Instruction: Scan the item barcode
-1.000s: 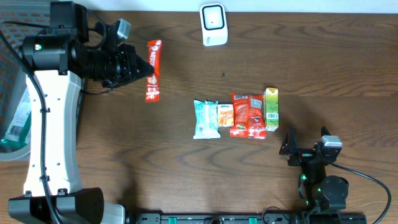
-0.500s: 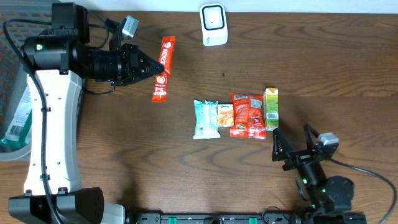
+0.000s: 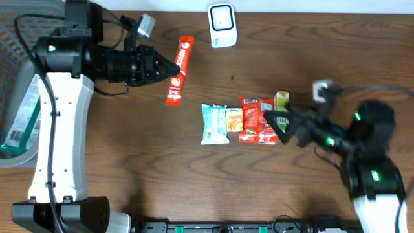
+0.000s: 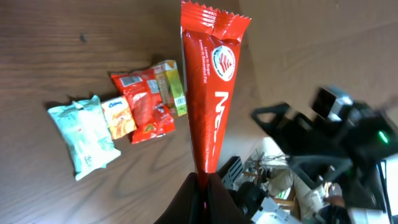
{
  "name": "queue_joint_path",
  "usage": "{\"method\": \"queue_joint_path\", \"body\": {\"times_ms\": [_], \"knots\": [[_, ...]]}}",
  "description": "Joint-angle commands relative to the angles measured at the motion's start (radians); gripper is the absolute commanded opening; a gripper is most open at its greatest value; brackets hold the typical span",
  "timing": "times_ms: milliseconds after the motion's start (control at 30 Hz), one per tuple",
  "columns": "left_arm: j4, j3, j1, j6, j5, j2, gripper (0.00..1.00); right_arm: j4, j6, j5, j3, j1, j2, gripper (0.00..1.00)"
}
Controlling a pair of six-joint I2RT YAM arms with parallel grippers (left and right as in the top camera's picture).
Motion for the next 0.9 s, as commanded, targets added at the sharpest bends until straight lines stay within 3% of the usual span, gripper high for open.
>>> {"method": "queue_joint_path", "body": {"times_ms": [0, 33, 133, 233, 533, 733, 867], "knots": [[0.02, -0.003, -0.029, 0.023, 0.017, 0.01, 0.08, 0.083, 0.065, -0.344, 0.014, -0.001, 0.176, 0.99], [0.025, -0.003, -0.036, 0.023, 0.017, 0.01, 0.07, 0.127, 0.091, -0.401, 0.014, 0.002, 0.211, 0.99], [0.04, -0.003, -0.054, 0.023, 0.017, 0.01, 0.07, 0.276, 0.128, -0.557, 0.014, 0.028, 0.296, 0.77], [0.056, -0.003, -0.074, 0.02, 0.012, 0.01, 0.07, 0.34, 0.17, -0.533, 0.014, 0.087, 0.328, 0.69], [0.131, -0.003, -0.138, -0.098, -0.093, 0.01, 0.07, 0.599, 0.383, -0.283, 0.014, 0.281, 0.326, 0.61], [0.138, -0.003, -0.17, -0.155, -0.087, 0.01, 0.07, 0.626, 0.396, -0.097, 0.014, 0.364, 0.327, 0.61], [0.137, -0.003, -0.191, -0.19, -0.085, 0.01, 0.07, 0.696, 0.396, -0.076, 0.014, 0.4, 0.328, 0.6]]}}
